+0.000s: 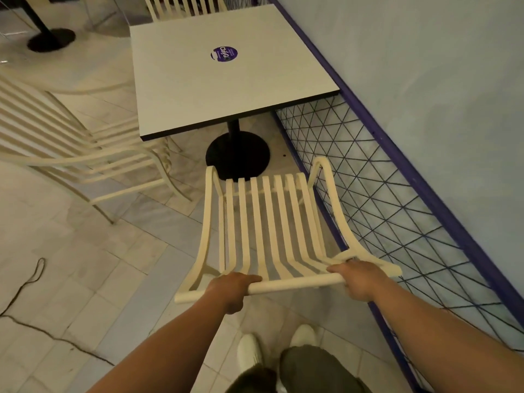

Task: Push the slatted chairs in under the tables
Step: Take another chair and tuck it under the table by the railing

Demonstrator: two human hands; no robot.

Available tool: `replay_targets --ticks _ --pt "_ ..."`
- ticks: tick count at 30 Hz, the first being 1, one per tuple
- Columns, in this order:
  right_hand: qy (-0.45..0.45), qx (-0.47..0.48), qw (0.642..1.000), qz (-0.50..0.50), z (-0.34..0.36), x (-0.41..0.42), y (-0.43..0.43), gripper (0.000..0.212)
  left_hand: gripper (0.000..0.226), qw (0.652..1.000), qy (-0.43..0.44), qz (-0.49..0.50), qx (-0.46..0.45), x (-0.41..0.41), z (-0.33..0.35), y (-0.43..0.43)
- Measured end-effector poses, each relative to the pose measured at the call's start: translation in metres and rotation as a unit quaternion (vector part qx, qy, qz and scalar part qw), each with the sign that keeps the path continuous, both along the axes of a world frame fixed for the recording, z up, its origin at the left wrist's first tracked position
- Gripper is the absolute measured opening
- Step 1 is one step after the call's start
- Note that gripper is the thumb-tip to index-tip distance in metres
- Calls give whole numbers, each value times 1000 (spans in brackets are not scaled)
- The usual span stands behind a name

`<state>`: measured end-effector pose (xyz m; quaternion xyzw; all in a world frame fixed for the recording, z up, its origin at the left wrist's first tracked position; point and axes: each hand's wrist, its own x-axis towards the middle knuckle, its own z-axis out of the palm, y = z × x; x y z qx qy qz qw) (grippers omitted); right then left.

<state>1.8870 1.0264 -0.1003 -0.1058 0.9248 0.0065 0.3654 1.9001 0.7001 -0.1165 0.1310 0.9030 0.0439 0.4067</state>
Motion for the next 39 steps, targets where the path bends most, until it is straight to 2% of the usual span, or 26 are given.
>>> replay_targets --ticks 4,17,31,39 --pt "31 8 999 1 -5 -1 0 64 84 1000 -4 -4 14 -4 -5 -4" --pt "-25 -51 996 67 -14 -19 25 73 86 999 -3 48 -17 8 -4 11" --pt "-9 -18 992 123 -15 -70 110 76 83 990 42 130 -15 16 -10 111" --pt "-16 -10 992 128 -12 -88 128 76 83 988 39 147 10 7 -16 127"
